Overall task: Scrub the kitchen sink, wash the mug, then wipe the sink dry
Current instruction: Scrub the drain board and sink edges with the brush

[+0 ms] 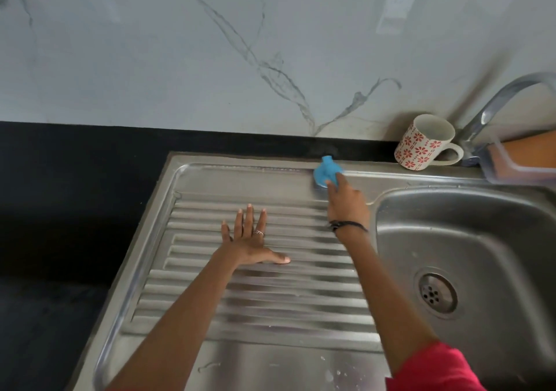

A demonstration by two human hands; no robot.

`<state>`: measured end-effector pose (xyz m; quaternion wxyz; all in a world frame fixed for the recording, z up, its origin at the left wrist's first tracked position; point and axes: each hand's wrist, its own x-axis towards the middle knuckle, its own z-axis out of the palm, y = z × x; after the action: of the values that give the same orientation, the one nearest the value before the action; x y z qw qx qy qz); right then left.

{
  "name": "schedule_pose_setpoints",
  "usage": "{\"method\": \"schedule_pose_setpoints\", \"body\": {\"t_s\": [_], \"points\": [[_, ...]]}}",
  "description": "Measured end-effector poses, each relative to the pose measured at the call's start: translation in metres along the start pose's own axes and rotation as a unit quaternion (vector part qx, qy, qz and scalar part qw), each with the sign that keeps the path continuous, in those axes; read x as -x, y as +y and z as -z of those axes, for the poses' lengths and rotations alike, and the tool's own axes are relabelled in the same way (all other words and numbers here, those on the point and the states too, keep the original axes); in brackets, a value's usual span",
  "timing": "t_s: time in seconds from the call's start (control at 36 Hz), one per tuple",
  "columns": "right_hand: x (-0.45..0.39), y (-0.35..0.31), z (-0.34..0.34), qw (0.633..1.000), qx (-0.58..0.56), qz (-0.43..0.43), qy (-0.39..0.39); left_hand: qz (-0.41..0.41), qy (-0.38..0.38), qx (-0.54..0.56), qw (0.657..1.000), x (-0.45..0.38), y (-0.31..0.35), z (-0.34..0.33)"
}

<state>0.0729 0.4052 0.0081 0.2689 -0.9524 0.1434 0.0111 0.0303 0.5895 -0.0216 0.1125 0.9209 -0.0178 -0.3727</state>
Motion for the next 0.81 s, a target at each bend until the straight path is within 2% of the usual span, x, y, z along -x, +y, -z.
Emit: {"method": "schedule_pose_setpoints", "body": {"t_s": [0.11, 0.19, 0.31, 0.44, 0.56, 0.64, 0.75, 0.81], "points": [[0.01, -0.05, -0.03, 0.993, 0.03, 0.096, -0.058, 0.01, 0.024, -0.002, 1.0, -0.001, 0.002, -0.004], [0.008, -0.052, -0.029, 0.988, 0.039, 0.119, -0.086, 0.002, 0.077, -0.008, 0.997, 0.002, 0.002, -0.012], [-0.004, 0.0, 0.001, 0.995, 0.014, 0.068, -0.066, -0.014, 0.159, -0.021, 0.987, 0.003, -0.002, -0.026], [-0.023, 0.081, 0.059, 0.998, 0.02, -0.06, 0.017, -0.068, 0.182, 0.008, 0.981, 0.009, 0.016, -0.032], [-0.026, 0.096, 0.07, 0.994, 0.037, -0.091, 0.046, -0.15, 0.187, 0.027, 0.971, 0.012, 0.063, -0.046], [-0.027, 0.075, 0.055, 0.998, 0.032, -0.049, 0.007, -0.175, 0.151, 0.027, 0.973, 0.006, 0.108, -0.055], [-0.028, 0.047, 0.032, 0.989, 0.055, 0.102, -0.09, -0.17, 0.139, 0.036, 0.975, -0.005, 0.149, -0.054], [-0.034, 0.051, 0.038, 0.977, 0.091, 0.161, -0.103, -0.145, 0.136, 0.04, 0.979, -0.01, 0.155, -0.054]]}}
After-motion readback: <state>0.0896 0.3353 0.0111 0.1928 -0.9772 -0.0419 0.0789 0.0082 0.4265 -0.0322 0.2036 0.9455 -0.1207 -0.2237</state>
